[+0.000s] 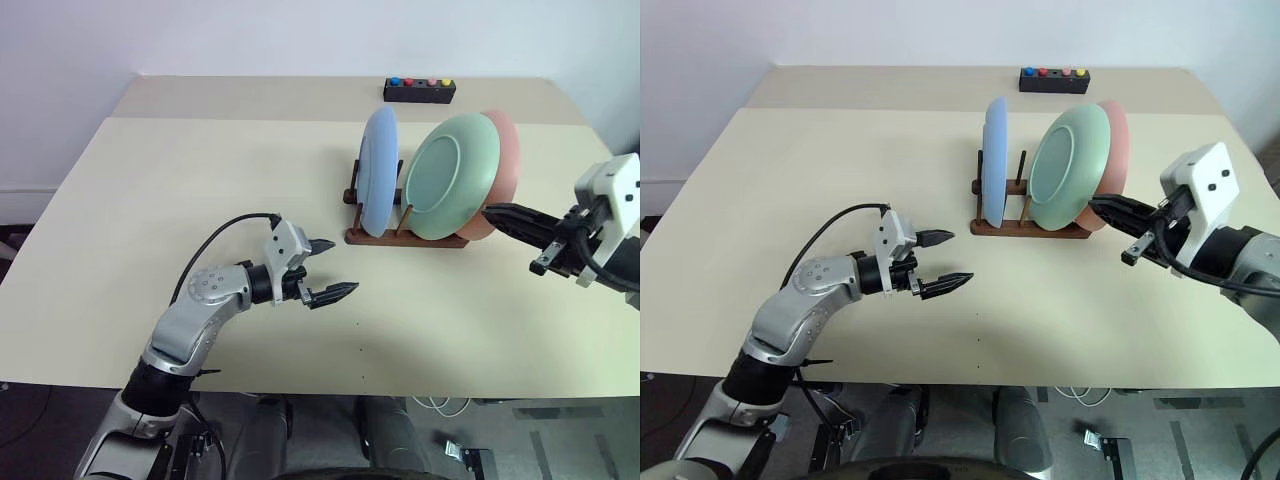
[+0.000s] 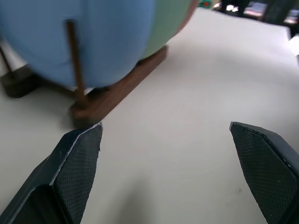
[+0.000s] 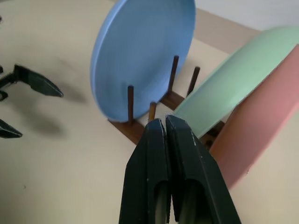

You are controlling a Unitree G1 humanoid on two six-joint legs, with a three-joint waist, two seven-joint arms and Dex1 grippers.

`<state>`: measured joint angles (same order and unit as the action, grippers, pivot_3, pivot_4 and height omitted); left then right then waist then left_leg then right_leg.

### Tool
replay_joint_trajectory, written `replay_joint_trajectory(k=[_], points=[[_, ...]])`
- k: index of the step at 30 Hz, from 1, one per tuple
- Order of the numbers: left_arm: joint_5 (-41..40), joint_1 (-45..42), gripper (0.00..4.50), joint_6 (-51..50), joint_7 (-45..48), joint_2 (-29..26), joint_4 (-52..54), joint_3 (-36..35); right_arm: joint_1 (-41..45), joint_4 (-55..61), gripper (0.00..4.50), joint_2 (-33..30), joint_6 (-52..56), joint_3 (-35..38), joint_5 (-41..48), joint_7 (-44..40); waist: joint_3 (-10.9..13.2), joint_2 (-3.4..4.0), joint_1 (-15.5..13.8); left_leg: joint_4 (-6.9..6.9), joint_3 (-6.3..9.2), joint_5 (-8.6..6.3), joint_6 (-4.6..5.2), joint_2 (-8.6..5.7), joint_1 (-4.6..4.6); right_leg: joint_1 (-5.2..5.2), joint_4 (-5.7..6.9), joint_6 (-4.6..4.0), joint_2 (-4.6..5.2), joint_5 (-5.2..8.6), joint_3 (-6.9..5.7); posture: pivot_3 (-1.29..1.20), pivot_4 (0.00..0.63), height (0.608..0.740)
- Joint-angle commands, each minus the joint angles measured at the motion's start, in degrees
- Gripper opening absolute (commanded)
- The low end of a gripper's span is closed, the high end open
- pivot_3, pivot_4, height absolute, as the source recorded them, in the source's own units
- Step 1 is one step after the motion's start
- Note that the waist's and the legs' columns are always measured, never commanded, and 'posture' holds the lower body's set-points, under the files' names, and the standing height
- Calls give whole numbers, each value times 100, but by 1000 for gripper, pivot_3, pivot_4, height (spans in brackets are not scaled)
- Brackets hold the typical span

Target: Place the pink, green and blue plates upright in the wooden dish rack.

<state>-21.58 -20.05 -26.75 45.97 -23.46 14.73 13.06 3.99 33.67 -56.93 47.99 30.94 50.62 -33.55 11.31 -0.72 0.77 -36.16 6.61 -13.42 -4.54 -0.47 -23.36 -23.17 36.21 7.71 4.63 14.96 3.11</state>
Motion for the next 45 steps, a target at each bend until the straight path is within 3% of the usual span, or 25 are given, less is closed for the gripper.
replay_joint_trajectory(k=[1,10,23,40,45], points=[[82,-166,4500,180,79,68,-32,61,-187,117,89,-111,-401,-313,-840,73,-1,-2,-5,0,0,0,0,0,0,0,-1,0,1,0,1,0,150,734],[108,-8,4500,173,-28,49,104,-58,108,-489,89,0,-724,-805,-1562,-67,0,-2,-7,-2,0,0,0,-1,-1,2,-3,3,1,-1,0,0,150,734],[113,98,4500,147,-179,51,200,-98,932,-643,89,290,-864,-1483,-1825,-242,0,-2,-3,0,0,0,0,-1,0,1,-1,5,1,-3,0,0,150,734],[92,132,4500,132,-244,66,224,-83,1133,-332,89,392,-959,-1573,-1903,-434,0,-1,-3,-1,2,0,0,-1,0,1,1,7,1,-4,0,0,150,734],[90,129,4500,144,-241,72,209,-82,1084,-344,89,172,-1097,-1196,-1907,-680,0,-1,-6,-1,1,0,0,-1,0,1,1,7,1,-4,0,0,150,734]])
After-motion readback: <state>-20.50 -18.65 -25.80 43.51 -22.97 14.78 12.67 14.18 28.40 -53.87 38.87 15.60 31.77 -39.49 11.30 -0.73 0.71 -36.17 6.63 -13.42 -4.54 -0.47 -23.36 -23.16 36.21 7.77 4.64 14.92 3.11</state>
